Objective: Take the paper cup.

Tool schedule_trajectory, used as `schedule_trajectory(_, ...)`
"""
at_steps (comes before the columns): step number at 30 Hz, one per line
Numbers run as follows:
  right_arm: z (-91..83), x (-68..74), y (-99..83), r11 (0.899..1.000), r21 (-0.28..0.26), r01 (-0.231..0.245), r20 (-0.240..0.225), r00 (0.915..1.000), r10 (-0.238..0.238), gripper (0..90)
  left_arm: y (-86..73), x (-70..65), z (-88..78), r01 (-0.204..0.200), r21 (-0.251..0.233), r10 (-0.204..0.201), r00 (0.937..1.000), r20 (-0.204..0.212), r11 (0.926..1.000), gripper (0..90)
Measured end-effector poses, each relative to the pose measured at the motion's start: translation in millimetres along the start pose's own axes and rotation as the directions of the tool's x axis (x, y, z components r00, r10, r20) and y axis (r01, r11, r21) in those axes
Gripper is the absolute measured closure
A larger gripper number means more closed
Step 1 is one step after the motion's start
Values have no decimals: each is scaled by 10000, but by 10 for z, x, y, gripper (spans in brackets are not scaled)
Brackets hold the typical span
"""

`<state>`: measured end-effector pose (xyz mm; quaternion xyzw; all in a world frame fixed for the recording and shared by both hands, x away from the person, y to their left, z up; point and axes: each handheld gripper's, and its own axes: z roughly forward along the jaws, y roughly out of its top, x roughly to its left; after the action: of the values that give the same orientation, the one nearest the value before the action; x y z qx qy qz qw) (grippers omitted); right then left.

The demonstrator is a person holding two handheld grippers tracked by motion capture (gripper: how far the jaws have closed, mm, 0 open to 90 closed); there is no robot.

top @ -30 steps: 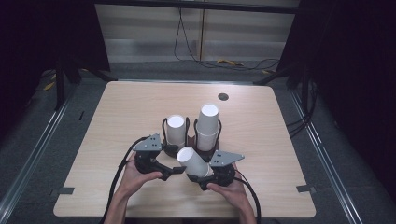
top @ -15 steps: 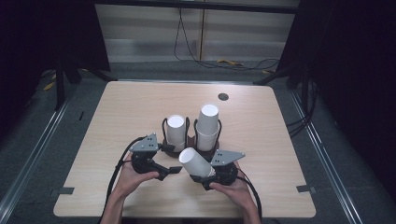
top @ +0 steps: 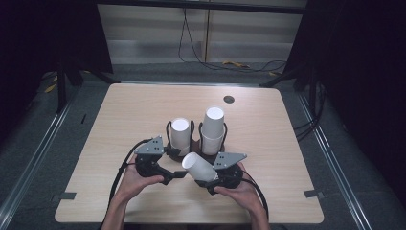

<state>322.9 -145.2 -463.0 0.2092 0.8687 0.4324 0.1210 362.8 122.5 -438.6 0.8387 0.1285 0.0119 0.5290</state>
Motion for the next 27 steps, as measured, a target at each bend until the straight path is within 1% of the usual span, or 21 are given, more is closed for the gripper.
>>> schedule_trajectory(1, -4, -5, 3, 10000, 52, 52, 6, 10000, -52, 256, -2, 0, 7, 11, 54, -11, 10000, 29, 10000, 216)
schedule_trajectory(3, -21, -15, 16, 9999, 81, 79, -25, 10000, -78, 256, -3, -2, 21, 10, 159, -11, 10000, 93, 9999, 214)
schedule_trajectory(5, -37, -25, 37, 9999, 94, 126, -28, 9999, -126, 256, 1, -3, 27, -28, 191, 26, 9999, 105, 9998, 210)
schedule_trajectory(6, -40, -27, 57, 9996, 185, 200, -52, 9998, -199, 256, 7, -1, 25, -70, 215, 68, 9999, 91, 9997, 198)
schedule_trajectory(9, -34, -28, 72, 9991, 318, 281, -52, 9996, -280, 256, 10, -3, 22, -43, 210, 41, 9999, 109, 9998, 195)
schedule_trajectory(10, -31, -27, 79, 9987, 393, 319, -86, 9995, -315, 256, 12, -6, 22, -34, 222, 30, 9998, 189, 9997, 202)
schedule_trajectory(11, -25, -24, 85, 9983, 460, 344, -86, 9994, -340, 256, 18, -8, 26, -70, 202, 66, 9998, 190, 9998, 230)
schedule_trajectory(12, -7, -26, 93, 9976, 580, 391, -66, 9992, -388, 255, 26, -6, 25, -113, 326, 109, 9998, 141, 9994, 212)
schedule_trajectory(13, -7, -26, 93, 9976, 580, 391, -66, 9992, -388, 255, 30, -5, 30, -121, 388, 116, 9998, 131, 9992, 212)
schedule_trajectory(14, 9, -26, 100, 9963, 741, 441, -21, 9990, -440, 255, 44, -3, 37, -214, 599, 206, 9997, 139, 9980, 217)
schedule_trajectory(16, 14, -26, 105, 9959, 787, 435, -68, 9990, -431, 256, 53, -5, 40, -229, 669, 224, 9997, 86, 9975, 214)
schedule_trajectory(17, 21, -29, 117, 9951, 833, 531, -58, 9986, -528, 256, 66, -2, 38, -285, 783, 282, 9996, 50, 9965, 208)
schedule_trajectory(18, 23, -29, 123, 9945, 908, 514, -70, 9987, -509, 256, 84, 4, 45, -262, 735, 253, 9996, 135, 9969, 208)
schedule_trajectory(20, 27, -32, 137, 9926, 1049, 611, -54, 9981, -609, 256, 90, 4, 47, -270, 749, 258, 9995, 175, 9968, 210)
schedule_trajectory(22, 28, -34, 153, 9916, 1137, 620, -59, 9981, -618, 256, 103, 12, 57, -380, 926, 359, 9991, 237, 9950, 219)
schedule_trajectory(24, 30, -39, 162, 9906, 1176, 697, -37, 9976, -698, 256, 102, 13, 65, -330, 932, 309, 9992, 245, 9951, 219)
schedule_trajectory(26, 31, -40, 181, 9886, 1267, 817, 60, 9965, -831, 257, 103, 20, 67, -379, 1126, 351, 9990, 268, 9929, 218)
schedule_trajectory(27, 35, -36, 199, 9858, 1409, 917, 98, 9955, -941, 257, 106, 26, 74, -323, 1273, 279, 9990, 358, 9913, 217)
